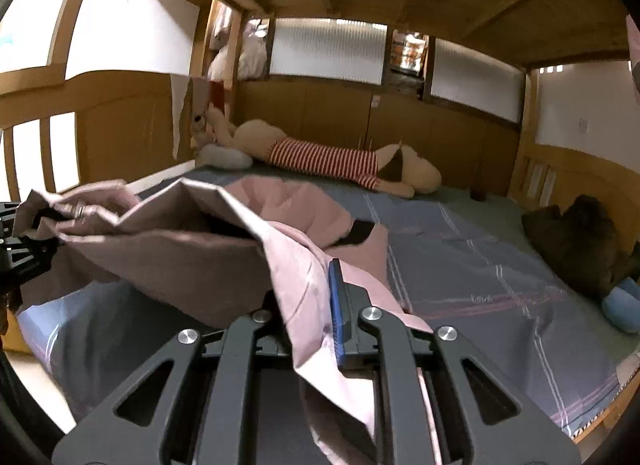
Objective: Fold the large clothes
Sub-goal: 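Carry the held hem up and over toward the hood with both tools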
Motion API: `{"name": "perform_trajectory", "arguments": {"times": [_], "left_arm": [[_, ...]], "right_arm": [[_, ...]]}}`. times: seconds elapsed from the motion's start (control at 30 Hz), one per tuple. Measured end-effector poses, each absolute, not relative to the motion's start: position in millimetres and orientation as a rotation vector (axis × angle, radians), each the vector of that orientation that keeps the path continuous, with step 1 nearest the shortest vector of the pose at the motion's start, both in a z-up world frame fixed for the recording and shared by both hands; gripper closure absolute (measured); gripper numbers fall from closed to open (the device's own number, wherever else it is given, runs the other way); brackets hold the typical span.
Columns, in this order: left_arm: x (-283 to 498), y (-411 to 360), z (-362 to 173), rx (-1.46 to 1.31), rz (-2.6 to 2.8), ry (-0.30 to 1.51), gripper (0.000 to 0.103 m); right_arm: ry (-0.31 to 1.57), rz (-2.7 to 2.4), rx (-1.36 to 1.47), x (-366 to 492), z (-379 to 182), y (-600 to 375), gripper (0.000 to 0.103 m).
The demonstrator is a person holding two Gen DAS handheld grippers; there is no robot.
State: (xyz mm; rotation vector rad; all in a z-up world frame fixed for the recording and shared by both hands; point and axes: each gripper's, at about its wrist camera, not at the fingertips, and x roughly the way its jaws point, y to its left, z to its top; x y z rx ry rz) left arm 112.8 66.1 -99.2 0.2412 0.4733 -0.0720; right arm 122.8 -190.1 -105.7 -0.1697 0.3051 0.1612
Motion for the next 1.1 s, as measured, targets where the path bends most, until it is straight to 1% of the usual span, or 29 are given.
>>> {"name": "perform_trajectory", "arguments": {"times": [0.3, 0.57, 0.7, 0.93, 1.03, 1.07, 1.1], "left_arm": [[176, 66, -64, 0.260, -0.059, 0.458, 0.088], [283, 66, -41, 0.302, -0.035, 0.487, 0.086], [345, 67, -47, 0.317, -0.023, 0.507, 0.082], [451, 67, -85, 0.342, -0.012, 0.539, 0.071], [475, 66, -102, 0.351, 0.017, 0.505, 0.062], [480, 67, -105, 0.348, 0.035, 0.488, 0.047], [485, 69, -110, 0.337, 0.070, 0.452, 0.029]], "right_arm": [[0.260, 0.140, -0.149, 176, -77, -188, 0.091], [0.181, 0.046, -0.293, 269, -55, -164, 0.092], [0.188, 0.022, -0.306, 334, -62, -157, 0.093], [0.262, -0.010, -0.357, 436, -105, -151, 0.093], [0.288, -0.018, -0.363, 465, -119, -151, 0.093], [0.292, -0.021, -0.363, 472, -123, -151, 0.093], [0.291, -0.030, -0.376, 480, -130, -150, 0.093]]}}
